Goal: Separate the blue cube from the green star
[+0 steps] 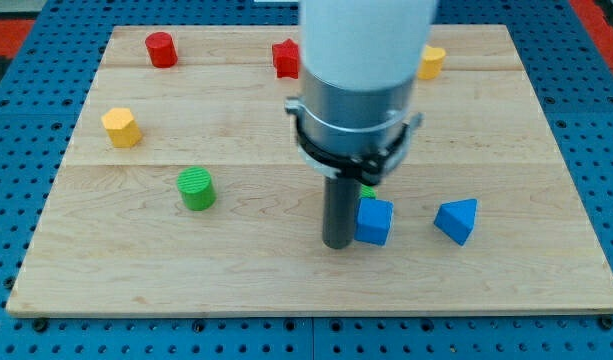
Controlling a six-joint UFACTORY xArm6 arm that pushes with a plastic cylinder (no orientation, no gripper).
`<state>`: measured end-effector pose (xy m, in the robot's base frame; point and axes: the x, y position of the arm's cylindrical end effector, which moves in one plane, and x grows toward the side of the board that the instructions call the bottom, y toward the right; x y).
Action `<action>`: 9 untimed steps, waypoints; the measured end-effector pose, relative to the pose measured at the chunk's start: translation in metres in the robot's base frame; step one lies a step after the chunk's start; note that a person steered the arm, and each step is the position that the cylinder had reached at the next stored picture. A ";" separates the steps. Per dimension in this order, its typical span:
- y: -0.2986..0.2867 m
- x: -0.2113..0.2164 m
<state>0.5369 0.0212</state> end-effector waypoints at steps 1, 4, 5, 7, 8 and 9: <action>0.040 -0.004; 0.123 0.009; 0.123 -0.033; 0.086 -0.080; 0.052 -0.099; 0.064 -0.107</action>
<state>0.4296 0.0856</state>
